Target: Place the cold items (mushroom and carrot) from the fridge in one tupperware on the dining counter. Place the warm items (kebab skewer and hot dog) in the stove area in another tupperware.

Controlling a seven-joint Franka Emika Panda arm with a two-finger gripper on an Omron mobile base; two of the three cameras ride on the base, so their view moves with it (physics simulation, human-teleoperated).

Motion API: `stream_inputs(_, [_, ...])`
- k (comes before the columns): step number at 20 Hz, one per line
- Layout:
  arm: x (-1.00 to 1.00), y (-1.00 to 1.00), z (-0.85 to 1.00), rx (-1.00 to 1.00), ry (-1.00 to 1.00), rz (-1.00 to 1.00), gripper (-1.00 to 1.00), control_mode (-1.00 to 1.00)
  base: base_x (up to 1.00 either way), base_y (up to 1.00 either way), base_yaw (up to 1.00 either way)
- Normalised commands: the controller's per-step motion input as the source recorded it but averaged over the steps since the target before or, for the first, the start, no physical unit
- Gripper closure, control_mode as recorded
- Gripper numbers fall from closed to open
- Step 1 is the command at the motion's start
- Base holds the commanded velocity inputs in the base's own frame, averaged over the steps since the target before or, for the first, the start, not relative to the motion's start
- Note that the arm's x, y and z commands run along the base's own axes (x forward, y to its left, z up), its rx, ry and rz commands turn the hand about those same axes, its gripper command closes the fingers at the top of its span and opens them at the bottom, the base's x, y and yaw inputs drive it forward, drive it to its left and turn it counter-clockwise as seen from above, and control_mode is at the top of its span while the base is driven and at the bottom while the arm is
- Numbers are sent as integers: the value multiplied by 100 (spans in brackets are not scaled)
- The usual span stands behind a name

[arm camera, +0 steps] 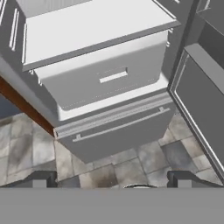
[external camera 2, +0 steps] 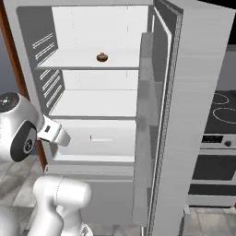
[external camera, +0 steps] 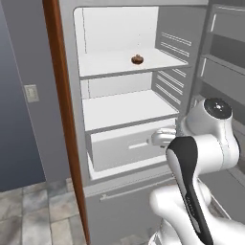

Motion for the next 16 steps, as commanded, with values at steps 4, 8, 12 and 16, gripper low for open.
stream_inputs(4, [0, 0, 0, 0, 0, 0, -100, 100, 76, -32, 22])
stream_inputs(8, [0, 0, 0, 0, 0, 0, -100, 100, 65, -11, 19])
stream_inputs(12, [74, -11, 46, 11, 0, 20, -100, -100, 0, 0, 0])
stream_inputs(16, [60, -22, 78, 1, -1, 9, -100, -100, 0, 0, 0])
